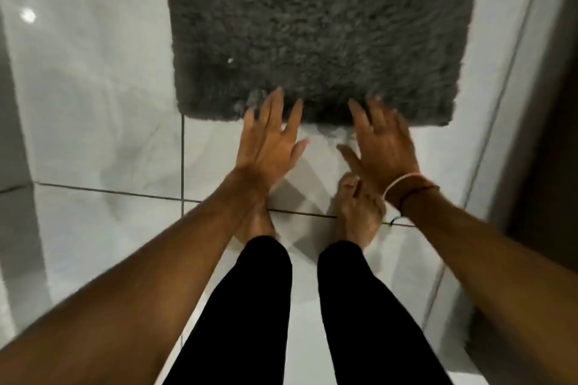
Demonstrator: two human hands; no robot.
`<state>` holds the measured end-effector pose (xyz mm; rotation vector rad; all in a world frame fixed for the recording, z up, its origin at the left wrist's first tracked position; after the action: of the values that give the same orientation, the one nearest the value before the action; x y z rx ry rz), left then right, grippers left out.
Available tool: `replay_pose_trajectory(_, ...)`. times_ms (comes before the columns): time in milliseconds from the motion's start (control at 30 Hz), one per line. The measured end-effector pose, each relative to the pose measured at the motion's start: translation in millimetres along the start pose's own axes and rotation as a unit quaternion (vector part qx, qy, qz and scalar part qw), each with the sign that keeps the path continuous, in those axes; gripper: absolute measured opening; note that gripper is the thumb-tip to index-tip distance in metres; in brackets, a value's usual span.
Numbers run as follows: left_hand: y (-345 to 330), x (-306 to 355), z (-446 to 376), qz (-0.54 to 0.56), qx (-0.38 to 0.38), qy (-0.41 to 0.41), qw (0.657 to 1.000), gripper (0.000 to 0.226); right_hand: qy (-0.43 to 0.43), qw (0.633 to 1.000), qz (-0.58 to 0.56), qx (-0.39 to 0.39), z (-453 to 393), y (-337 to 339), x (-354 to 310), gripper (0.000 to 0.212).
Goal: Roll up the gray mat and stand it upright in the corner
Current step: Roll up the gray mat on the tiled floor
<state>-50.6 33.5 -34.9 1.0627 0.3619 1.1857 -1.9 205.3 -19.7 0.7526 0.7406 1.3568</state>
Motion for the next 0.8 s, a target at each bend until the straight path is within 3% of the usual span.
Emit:
replay_pose_trajectory(133,-27,-17,-34,-0.109,0.082,-0.062,0.989,0.068,0.0,0.997,0.041,0.06,-36,-26,4,0.085)
replay_pose_trajectory(233,-33,-28,-39,-0.224,0.163,-0.138,0.951,0.045,0.003,0.991,0.073,0.112,-41,-34,7,0.071)
replay_pose_trajectory(333,-24,-31,-49,-0.257,0.203,-0.194,0.925,0.034,0.025,0.982,0.118,0.143,-50,-27,14,0.056)
replay_pose_trajectory(433,-7,-18,-65,-0.248,0.195,-0.201,0.927,0.02,0.048,0.973,0.146,0.173,-56,-15,19,0.033)
replay_pose_trajectory(533,21,-9,-79,-0.211,0.203,-0.19,0.937,0.022,0.065,0.965,0.124,0.223,-65,9,21,0.023)
replay_pose_trajectory(667,48,-17,-108,-0.18,0.221,-0.145,0.948,0.023,0.014,0.949,0.093,0.302,-83,44,27,0.012)
replay_pose_trajectory(800,65,-32,-152,-0.139,0.244,-0.084,0.956,0.027,-0.012,0.939,0.033,0.343,-101,54,28,0.02)
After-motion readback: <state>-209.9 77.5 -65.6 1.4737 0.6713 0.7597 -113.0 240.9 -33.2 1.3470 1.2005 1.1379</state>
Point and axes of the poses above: each hand's wrist, its own z-axis away from the middle knuckle, its own y-axis out of the back of the hand, x = y × z, the point moved 7 cm from there along -z, towards the middle knuckle, and after that the axes turned 10 degrees about z, right-handed, at the moved point
